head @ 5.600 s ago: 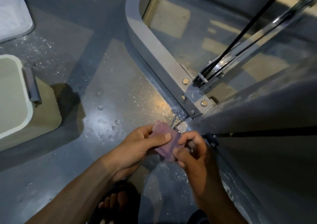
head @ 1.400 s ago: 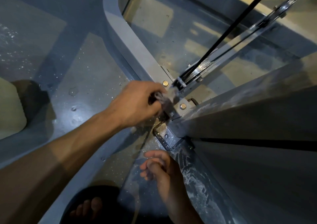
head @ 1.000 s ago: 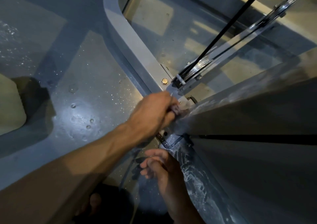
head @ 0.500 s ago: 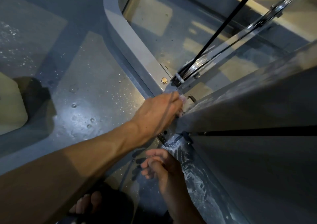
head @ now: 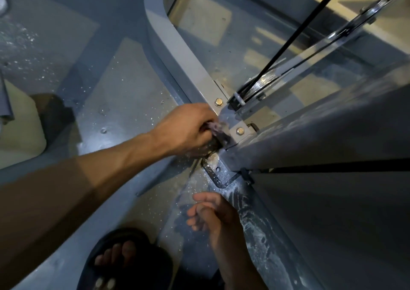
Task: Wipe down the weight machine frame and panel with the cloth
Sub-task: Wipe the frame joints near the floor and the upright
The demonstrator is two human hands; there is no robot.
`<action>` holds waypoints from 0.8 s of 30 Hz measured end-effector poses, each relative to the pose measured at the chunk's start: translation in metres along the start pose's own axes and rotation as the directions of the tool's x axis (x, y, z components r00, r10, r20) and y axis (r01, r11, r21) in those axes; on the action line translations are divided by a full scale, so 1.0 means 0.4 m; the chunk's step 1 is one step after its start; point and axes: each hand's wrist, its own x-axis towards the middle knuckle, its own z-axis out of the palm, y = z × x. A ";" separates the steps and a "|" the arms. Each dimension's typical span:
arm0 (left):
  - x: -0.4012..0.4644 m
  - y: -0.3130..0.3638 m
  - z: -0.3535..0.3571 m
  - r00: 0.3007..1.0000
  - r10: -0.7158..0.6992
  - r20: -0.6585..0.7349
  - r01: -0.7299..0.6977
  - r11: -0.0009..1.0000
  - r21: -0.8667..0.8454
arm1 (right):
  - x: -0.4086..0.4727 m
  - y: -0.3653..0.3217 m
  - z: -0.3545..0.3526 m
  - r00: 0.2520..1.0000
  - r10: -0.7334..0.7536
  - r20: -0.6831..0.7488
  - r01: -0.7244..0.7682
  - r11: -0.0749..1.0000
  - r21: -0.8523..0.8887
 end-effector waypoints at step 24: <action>0.000 0.000 0.128 0.638 -0.765 0.088 0.383 0.216 -0.898 | 0.017 -0.017 -0.014 0.998 0.051 -0.043 -0.052 0.999 -0.008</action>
